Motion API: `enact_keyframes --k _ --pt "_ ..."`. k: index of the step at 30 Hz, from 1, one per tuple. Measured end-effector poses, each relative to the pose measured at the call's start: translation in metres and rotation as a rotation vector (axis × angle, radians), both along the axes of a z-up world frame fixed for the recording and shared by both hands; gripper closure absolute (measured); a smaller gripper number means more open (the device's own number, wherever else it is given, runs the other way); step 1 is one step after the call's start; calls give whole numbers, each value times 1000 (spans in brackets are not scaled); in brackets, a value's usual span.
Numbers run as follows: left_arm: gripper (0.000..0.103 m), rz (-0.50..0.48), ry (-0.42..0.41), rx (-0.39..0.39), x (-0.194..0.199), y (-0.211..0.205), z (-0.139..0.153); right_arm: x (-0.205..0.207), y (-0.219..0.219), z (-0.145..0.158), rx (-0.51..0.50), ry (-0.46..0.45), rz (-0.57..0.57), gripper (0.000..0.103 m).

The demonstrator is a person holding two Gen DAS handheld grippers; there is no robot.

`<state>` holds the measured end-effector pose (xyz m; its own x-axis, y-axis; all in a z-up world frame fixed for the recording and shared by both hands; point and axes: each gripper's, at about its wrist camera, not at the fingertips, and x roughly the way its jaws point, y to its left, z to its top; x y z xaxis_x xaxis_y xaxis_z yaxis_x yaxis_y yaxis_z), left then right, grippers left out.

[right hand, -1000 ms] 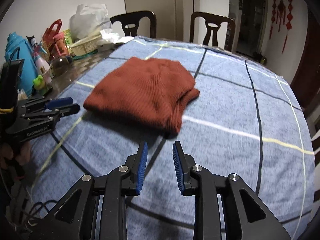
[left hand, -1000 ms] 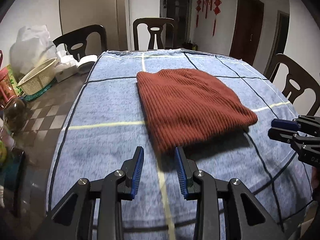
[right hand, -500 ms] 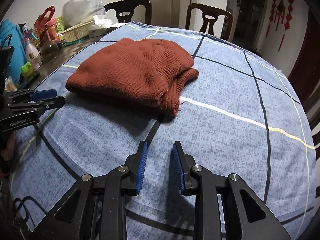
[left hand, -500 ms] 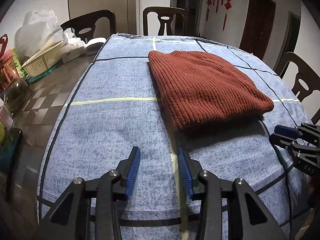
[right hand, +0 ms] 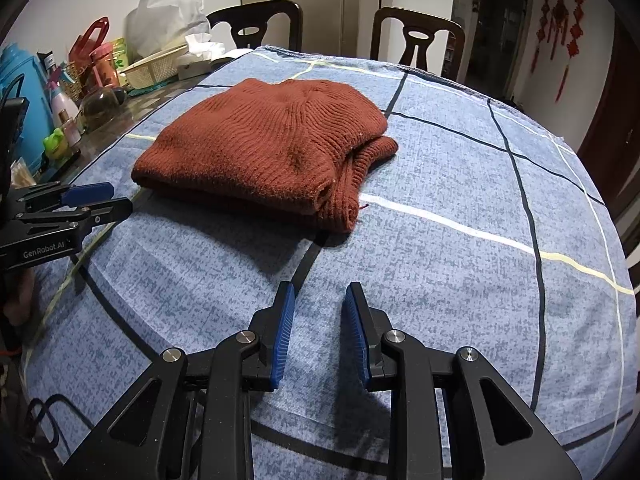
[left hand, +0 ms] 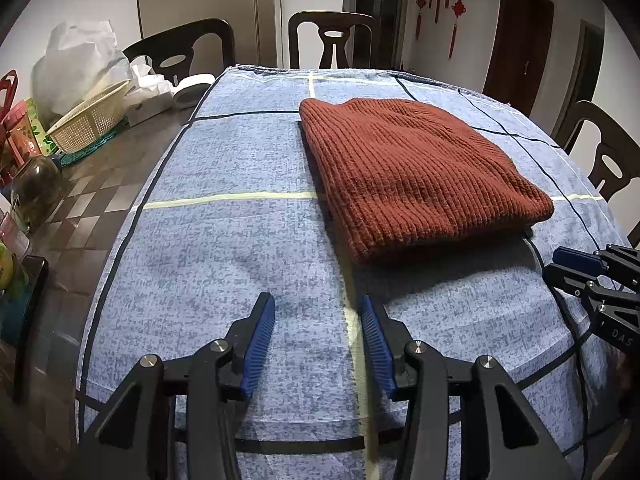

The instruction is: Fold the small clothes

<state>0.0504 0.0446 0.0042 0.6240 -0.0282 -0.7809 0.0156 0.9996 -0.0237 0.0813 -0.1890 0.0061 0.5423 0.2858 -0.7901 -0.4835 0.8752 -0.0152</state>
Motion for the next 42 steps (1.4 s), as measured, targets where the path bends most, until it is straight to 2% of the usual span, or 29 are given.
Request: enact_keyframes --k 42 --pt "52 2 3 9 0 -1 0 0 0 0 4 2 0 75"
